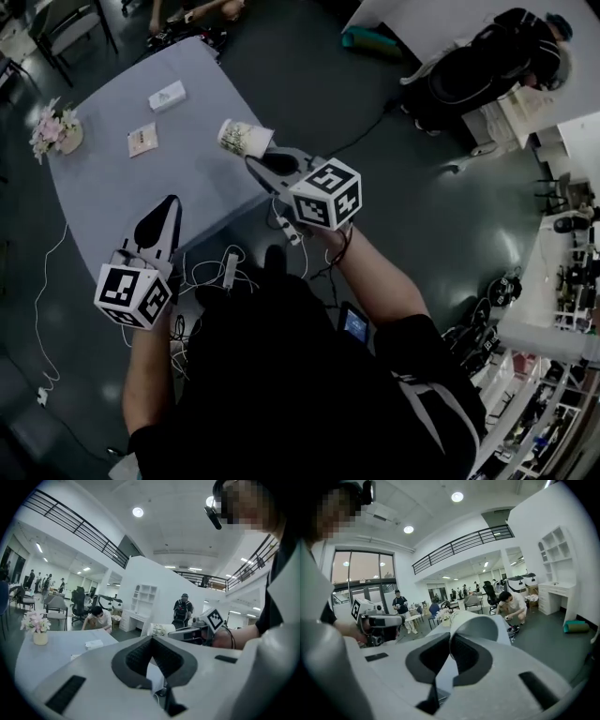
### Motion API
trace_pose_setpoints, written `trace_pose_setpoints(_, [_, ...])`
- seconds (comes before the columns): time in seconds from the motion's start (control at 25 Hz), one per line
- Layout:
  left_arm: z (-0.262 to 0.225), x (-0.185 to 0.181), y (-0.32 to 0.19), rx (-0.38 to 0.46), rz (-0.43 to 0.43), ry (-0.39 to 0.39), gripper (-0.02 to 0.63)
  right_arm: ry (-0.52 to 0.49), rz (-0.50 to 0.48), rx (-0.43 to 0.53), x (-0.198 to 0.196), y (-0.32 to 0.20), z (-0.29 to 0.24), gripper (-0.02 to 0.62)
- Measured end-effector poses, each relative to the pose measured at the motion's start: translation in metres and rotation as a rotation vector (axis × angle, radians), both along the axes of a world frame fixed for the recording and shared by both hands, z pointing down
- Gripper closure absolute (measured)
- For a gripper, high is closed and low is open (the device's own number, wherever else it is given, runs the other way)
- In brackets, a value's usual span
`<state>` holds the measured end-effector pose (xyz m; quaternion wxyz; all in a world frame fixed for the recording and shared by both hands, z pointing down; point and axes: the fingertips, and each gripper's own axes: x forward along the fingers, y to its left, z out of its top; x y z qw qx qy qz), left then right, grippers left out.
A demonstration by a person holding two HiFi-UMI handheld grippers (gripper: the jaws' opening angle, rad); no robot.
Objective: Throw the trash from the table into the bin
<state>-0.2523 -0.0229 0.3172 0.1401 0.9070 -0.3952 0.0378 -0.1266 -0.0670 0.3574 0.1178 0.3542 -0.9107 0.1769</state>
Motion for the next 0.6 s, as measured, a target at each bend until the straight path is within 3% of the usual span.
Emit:
trace_pose_setpoints(0.36, [0.013, 0.136, -0.021, -0.013, 0.097, -0.063, 0.594, -0.042, 0.182, -0.040, 0.181, 0.008, 0.034, 0.583])
trace_pose_setpoints(0.6, [0.024, 0.237, -0.037, -0.034, 0.202, -0.080, 0.592, -0.079, 0.261, -0.062, 0.269, 0.007, 0.050, 0.583])
